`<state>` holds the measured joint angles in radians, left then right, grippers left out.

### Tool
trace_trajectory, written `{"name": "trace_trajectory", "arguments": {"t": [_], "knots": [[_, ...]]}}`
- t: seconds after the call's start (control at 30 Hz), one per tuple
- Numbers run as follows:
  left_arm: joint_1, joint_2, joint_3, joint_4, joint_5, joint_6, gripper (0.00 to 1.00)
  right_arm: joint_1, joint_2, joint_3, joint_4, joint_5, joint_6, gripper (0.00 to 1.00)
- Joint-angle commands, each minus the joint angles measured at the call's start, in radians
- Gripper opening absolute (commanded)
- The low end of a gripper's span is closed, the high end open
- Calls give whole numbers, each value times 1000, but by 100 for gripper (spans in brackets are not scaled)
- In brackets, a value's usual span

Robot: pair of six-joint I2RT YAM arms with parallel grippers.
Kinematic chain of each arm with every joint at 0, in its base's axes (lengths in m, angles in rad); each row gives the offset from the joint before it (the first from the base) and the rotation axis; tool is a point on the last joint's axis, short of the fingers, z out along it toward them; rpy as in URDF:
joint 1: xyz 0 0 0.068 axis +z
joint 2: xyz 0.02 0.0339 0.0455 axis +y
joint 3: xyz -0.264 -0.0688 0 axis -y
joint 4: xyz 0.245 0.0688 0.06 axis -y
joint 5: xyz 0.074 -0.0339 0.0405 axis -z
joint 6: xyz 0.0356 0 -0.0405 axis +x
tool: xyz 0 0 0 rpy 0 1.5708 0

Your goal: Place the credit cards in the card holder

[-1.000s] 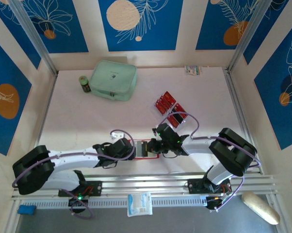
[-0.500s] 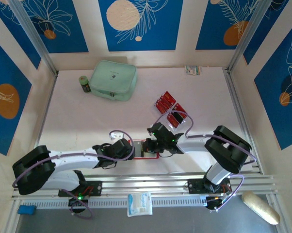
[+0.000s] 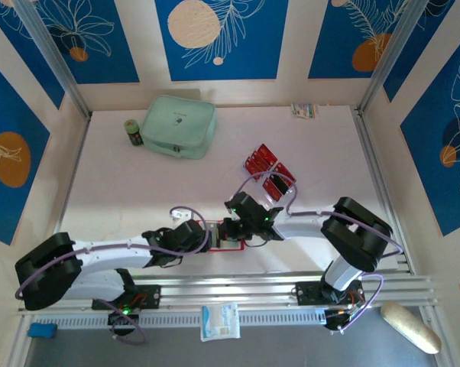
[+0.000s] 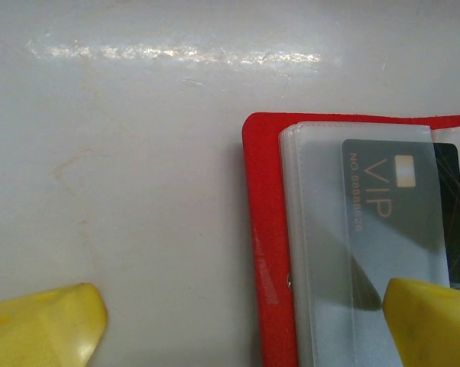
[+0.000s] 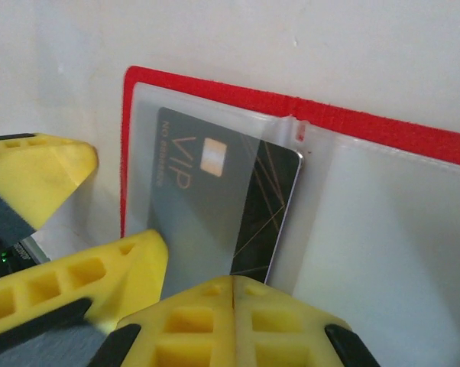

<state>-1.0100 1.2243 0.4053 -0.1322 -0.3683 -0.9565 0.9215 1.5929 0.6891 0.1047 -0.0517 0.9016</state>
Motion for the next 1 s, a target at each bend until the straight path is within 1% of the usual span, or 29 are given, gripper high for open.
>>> {"name": "trace_trajectory", "arguments": {"t": [0.0, 0.33, 0.7, 0.87, 0.97], "knots": [[17, 27, -63, -105, 22, -34, 98, -8, -42, 20, -71, 25, -27, 5], [16, 26, -74, -99, 20, -34, 98, -12, 6, 25, -70, 32, -26, 3], [17, 8, -84, -94, 21, -36, 98, 2, 86, 100, -85, 4, -48, 2], [21, -64, -59, -175, -13, -32, 99, 10, 99, 111, -94, 6, -54, 1], [51, -122, -48, -255, -31, -43, 99, 9, 99, 104, -93, 8, -51, 2]]}}
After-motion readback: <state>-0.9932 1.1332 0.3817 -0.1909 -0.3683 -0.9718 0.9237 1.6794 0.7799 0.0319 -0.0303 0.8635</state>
